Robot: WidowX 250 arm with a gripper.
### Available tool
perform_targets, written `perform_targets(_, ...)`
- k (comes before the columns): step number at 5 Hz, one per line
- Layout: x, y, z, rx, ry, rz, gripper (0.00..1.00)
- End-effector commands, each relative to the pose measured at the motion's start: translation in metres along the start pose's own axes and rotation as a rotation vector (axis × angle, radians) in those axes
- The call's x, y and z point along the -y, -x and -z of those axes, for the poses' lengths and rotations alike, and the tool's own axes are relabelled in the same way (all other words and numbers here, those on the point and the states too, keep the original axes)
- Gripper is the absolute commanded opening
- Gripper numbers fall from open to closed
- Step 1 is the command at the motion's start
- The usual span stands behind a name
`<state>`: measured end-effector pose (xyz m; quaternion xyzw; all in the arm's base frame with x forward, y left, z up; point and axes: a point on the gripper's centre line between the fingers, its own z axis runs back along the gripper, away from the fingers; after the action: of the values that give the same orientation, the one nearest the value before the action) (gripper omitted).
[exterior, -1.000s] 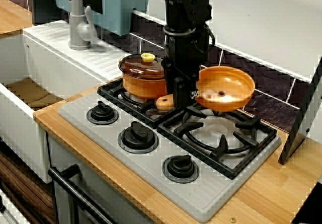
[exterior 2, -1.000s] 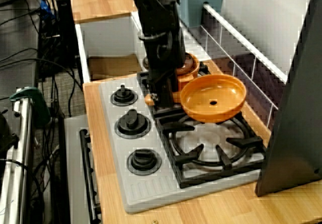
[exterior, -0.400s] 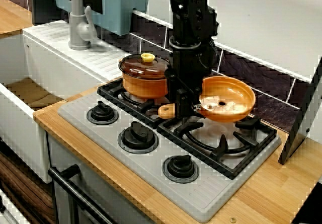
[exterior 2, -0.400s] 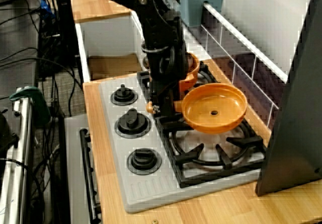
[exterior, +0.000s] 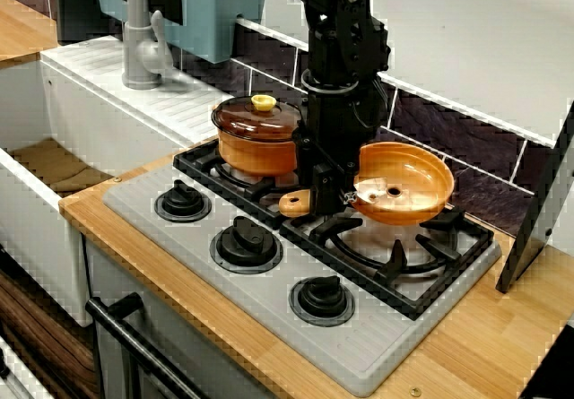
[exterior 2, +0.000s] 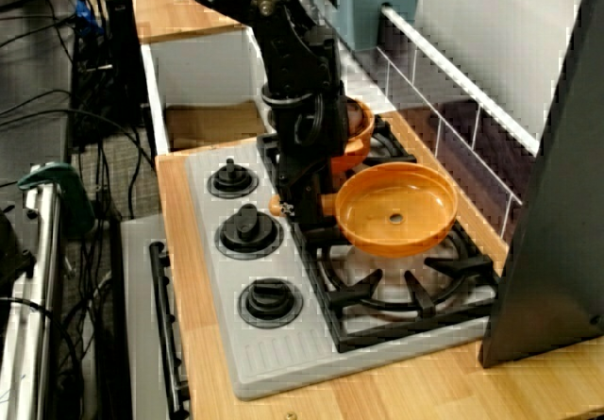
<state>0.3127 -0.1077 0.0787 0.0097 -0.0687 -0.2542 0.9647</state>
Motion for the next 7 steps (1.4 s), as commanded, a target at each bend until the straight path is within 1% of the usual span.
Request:
perform_targets(1,-0.007,-0.003,-0.013,0.018,-0.006,0.006,0.74)
perform_targets(2,-0.008,-0.003,-0.018,0.018,-0.003,0.017,1.00)
perform_targets(3,-0.013,-0.003,-0.025,0.020,0.021,0.018,1.00)
perform_targets(4,-0.022,-0.002,-0.040,0.042,0.052,-0.010,1.00)
perform_targets(5,-0.033,0.001,-0.061,0.080,0.076,-0.038,1.00)
perform_targets(6,-0.041,0.003,-0.077,0.105,0.098,-0.051,1.00)
perform_targets(7,-0.044,0.004,-0.089,0.116,0.110,-0.052,1.00)
